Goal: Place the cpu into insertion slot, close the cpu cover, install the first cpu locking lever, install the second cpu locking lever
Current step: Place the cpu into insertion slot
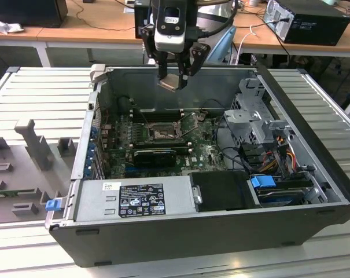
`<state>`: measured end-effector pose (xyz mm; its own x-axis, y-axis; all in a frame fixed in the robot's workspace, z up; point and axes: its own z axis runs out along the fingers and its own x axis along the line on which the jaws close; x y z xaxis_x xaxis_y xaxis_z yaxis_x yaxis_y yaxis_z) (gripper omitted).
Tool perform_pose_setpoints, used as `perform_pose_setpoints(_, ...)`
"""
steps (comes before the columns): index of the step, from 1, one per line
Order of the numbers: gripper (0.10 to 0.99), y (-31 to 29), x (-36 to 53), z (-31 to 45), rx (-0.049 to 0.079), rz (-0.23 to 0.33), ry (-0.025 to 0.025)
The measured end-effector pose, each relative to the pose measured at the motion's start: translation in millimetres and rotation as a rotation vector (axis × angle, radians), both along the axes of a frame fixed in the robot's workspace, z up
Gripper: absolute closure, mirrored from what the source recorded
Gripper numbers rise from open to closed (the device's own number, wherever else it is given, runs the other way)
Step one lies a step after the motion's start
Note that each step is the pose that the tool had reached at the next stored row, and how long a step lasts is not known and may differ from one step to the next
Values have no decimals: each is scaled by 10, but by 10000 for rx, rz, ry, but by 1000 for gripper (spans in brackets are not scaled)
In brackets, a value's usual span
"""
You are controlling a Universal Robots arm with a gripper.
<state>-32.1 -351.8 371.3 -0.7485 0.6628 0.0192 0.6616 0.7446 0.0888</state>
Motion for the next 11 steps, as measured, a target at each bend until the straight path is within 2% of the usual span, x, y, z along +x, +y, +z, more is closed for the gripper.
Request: perform_pose_setpoints(11, 557, 0, 0, -12, -8, -764, 0)
